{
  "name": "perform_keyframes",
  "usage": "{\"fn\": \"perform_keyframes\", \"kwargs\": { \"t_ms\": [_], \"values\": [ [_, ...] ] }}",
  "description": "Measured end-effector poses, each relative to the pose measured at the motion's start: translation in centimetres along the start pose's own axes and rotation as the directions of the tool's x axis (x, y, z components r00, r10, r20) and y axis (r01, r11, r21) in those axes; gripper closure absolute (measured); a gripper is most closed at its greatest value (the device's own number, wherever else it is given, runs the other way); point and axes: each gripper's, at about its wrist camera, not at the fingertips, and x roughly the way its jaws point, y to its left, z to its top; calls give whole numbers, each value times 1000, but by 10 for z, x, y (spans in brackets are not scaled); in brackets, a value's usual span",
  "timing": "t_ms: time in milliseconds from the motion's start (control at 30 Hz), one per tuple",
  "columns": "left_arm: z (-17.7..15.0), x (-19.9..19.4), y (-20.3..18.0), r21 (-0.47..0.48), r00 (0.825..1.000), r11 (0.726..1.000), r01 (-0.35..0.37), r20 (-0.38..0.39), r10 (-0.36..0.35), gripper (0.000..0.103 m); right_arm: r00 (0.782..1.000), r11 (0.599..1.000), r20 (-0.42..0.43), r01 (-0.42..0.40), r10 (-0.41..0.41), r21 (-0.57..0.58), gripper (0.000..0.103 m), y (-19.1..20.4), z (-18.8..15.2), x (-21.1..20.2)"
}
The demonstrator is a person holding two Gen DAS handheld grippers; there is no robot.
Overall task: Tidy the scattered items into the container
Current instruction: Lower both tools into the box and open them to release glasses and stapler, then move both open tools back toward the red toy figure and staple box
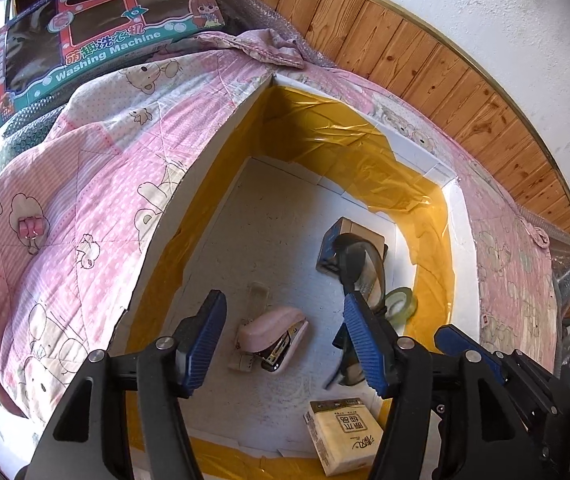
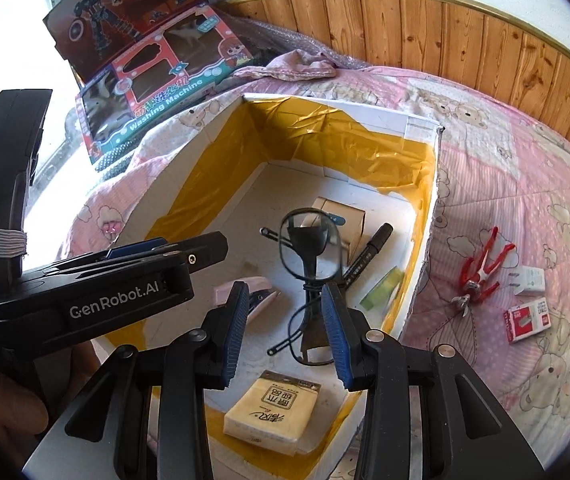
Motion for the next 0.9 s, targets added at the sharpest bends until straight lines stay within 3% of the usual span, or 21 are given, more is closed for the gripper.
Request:
{"fn": "perform_keyframes", "kwargs": {
  "t_ms": [567, 900],
  "values": [
    [-53, -54, -12, 72, 990, 994, -85, 117, 76, 41, 997, 998, 41, -65, 64, 27, 64, 1, -49, -45],
    [-90, -72, -43, 135, 988, 987, -83, 144, 64, 41, 996, 996, 72, -54, 48, 75, 64, -21, -81, -73]
  ]
}}
